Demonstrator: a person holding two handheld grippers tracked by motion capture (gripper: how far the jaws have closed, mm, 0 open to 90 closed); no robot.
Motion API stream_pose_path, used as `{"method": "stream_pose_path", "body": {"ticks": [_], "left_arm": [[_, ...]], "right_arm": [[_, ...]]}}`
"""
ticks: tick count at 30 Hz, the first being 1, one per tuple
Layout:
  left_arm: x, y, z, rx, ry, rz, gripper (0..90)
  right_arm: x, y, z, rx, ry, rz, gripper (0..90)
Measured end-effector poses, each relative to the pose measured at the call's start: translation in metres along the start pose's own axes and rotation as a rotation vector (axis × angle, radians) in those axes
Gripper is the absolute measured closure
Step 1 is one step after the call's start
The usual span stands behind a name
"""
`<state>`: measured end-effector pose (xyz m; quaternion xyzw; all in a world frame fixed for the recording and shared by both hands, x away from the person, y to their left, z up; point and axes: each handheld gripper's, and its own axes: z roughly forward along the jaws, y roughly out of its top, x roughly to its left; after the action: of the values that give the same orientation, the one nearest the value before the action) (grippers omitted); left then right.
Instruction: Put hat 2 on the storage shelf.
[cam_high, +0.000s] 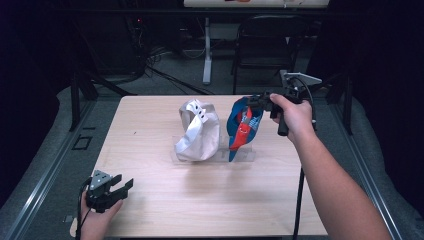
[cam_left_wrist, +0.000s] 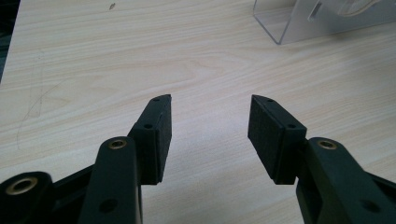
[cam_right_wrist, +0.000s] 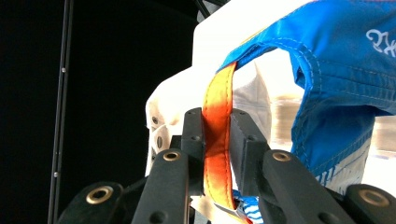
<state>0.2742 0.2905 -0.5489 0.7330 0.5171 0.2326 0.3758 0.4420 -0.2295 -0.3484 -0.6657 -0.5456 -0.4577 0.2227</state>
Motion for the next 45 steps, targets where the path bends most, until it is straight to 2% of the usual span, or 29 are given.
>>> {"method": "stream_pose_path", "body": {"ticks": [2, 5, 9, 13, 18, 23, 32, 34, 45], "left_arm": [[0.000, 0.000, 0.000, 0.002, 0.001, 0.000, 50.0], [0.000, 0.000, -0.001, 0.010, 0.003, 0.000, 50.0], [0.000, 0.000, -0.001, 0.002, 0.002, -0.001, 50.0], [-0.001, 0.000, -0.001, 0.002, 0.001, -0.002, 50.0], [-0.001, 0.000, 0.000, -0.003, 0.004, -0.004, 50.0], [-0.001, 0.000, 0.000, -0.003, 0.004, -0.004, 50.0], [-0.001, -0.001, 0.000, -0.003, 0.004, -0.001, 50.0], [-0.001, 0.000, 0.000, -0.001, 0.005, 0.000, 50.0], [0.000, -0.001, -0.001, 0.007, 0.004, -0.001, 49.9]], "right_arm": [[0.001, 0.000, -0.003, -0.001, 0.006, -0.004, 73.4], [0.003, -0.001, -0.007, -0.010, -0.021, -0.028, 72.6], [0.005, -0.002, -0.013, -0.011, -0.025, -0.039, 72.0], [0.007, -0.004, -0.019, -0.016, -0.051, -0.054, 71.5], [0.010, -0.004, -0.030, -0.033, -0.044, -0.061, 71.5], [0.011, -0.005, -0.036, -0.041, -0.055, -0.071, 71.5], [0.004, -0.008, -0.036, -0.032, -0.079, -0.087, 70.8], [0.002, -0.011, -0.034, -0.034, -0.096, -0.097, 69.7], [-0.025, -0.031, -0.029, -0.022, -0.135, -0.142, 67.2]]}}
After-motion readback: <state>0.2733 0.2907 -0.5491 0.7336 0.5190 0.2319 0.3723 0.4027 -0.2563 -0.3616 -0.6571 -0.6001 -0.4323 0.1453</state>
